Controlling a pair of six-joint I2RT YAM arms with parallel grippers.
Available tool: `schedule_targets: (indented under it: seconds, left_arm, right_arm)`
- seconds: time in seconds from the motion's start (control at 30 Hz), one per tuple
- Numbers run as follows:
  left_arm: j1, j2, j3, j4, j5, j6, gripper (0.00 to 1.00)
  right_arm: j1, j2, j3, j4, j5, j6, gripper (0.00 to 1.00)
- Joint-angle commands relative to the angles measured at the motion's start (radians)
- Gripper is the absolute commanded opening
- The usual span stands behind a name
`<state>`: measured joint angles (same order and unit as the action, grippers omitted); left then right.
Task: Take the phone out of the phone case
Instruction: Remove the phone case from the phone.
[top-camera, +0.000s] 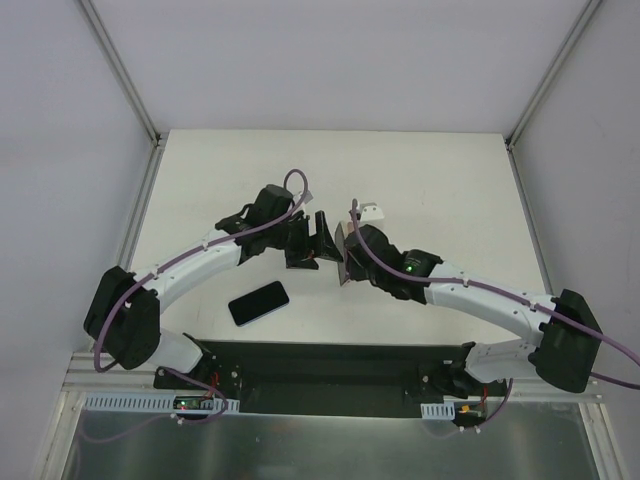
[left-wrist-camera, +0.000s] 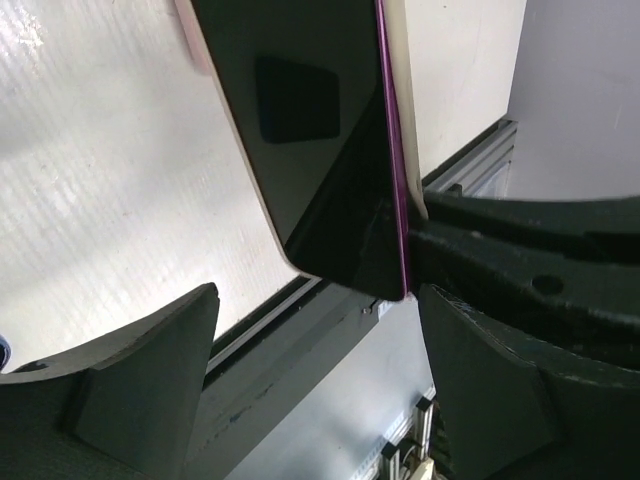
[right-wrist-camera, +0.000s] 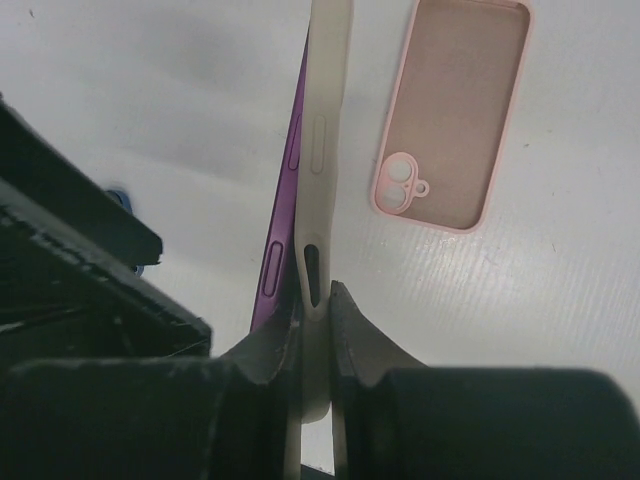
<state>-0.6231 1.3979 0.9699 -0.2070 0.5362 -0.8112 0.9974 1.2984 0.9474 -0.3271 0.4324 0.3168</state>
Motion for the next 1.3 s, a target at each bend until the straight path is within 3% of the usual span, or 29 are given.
schedule_targets:
  seconds: [0.0, 0.4, 0.73, 1.0, 1.27]
  left_arm:
    - [-0.032, 0.052, 0.055, -0.002, -0.051, 0.001, 0.78]
    - [-0.055, 0.104, 0.062, -0.003, -0.1, -0.019, 0.73]
    - [-0.049, 0.095, -0.023, -0.014, -0.206, -0.023, 0.71]
    - [0.017, 0.029, -0.126, -0.012, -0.188, 0.009, 0.71]
    - [0.028, 0.056, -0.148, -0.003, -0.131, 0.046, 0.71]
  right_arm:
    - [0.02, -0.008, 0.031, 0.08, 0.02, -0.016, 0.01]
    - [0.067, 0.059, 0.083, 0.042, 0.057, 0.008, 0.01]
    - [0.069, 0.199, 0.146, 0.057, 0.063, 0.005, 0.01]
    - [0.067, 0.349, 0.232, 0.059, 0.066, -0.007, 0.01]
    - [0.069, 0.38, 0.235, 0.105, -0.007, 0.013, 0.01]
